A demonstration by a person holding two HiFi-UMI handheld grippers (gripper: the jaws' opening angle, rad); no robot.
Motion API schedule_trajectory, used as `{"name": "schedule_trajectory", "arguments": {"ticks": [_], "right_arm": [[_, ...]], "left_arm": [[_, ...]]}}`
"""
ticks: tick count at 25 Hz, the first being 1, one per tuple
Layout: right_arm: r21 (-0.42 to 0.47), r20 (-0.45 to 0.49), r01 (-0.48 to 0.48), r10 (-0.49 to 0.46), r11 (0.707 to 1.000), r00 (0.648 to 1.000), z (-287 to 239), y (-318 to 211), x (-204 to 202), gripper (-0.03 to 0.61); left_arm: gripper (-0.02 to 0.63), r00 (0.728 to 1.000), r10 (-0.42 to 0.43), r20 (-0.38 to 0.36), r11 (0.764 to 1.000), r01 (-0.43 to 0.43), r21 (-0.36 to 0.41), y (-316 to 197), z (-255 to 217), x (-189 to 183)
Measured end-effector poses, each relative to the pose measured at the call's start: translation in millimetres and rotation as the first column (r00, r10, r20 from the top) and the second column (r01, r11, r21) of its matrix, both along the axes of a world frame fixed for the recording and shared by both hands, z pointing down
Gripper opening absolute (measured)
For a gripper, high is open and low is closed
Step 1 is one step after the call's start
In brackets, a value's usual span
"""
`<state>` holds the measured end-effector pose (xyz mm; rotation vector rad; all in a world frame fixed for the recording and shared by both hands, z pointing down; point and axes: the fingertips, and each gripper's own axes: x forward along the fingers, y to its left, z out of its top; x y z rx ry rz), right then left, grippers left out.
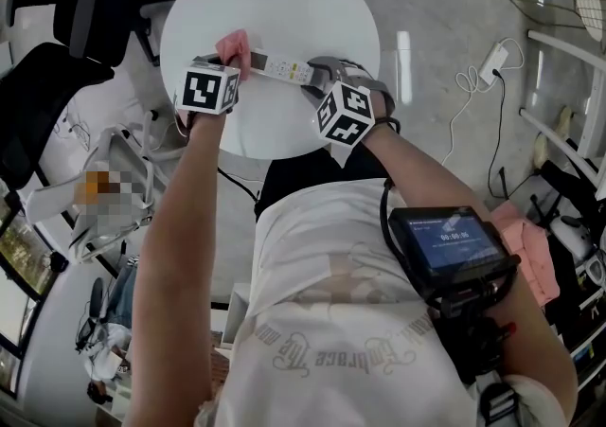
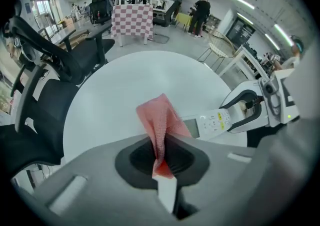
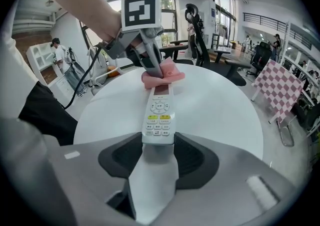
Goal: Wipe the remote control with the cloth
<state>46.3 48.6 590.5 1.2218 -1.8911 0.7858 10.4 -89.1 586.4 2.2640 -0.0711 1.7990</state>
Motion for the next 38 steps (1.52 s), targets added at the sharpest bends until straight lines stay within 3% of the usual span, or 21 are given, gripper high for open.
{"name": "schedule_trajectory", "arguments": {"ticks": [7, 13, 19, 25, 28, 31, 34, 38], "right_arm": [[0.001, -0.001, 0.010, -0.010, 1.000, 1.000, 0, -2, -2, 0.207], [0.001, -0.001, 0.003, -0.003, 1.000, 1.000, -1, -3, -2, 0.207], [0.000, -0.006, 0.015, -0.015, 1.000, 1.000, 0, -5, -2, 0.207], [0.001, -0.011, 0.014, -0.014, 1.000, 1.000, 1, -4, 0, 0.207], [-0.001, -0.014, 0.023, -0.023, 1.000, 1.000, 2, -2, -1, 0.207], [-0.007, -0.014, 0.020, -0.020, 1.000, 1.000, 2, -1, 0, 0.207], [-0.010, -0.015, 0.013, -0.013, 1.000, 1.000, 3, 1, 2, 0.207], [-0.007, -0.023, 0.040, -0.040, 0.999, 0.999, 4, 4, 5, 0.213]], "left_arm": [[0.018, 0.989, 0.131, -0.062, 0.989, -0.134, -0.056, 56, -8, 20], [0.018, 0.985, 0.139, -0.103, 0.980, -0.151, -0.126, 83, -14, 30], [0.018, 0.975, 0.168, -0.147, 0.949, -0.200, -0.243, 121, -19, 41], [0.018, 0.953, 0.227, -0.202, 0.895, -0.286, -0.344, 155, -27, 51], [0.018, 0.955, 0.201, -0.217, 0.879, -0.273, -0.390, 158, -25, 51], [0.017, 0.958, 0.195, -0.208, 0.886, -0.263, -0.382, 154, -21, 50], [0.017, 0.961, 0.185, -0.203, 0.912, -0.245, -0.329, 148, -20, 50], [0.018, 0.969, 0.071, -0.236, 0.941, -0.144, -0.306, 133, -25, 44]]}}
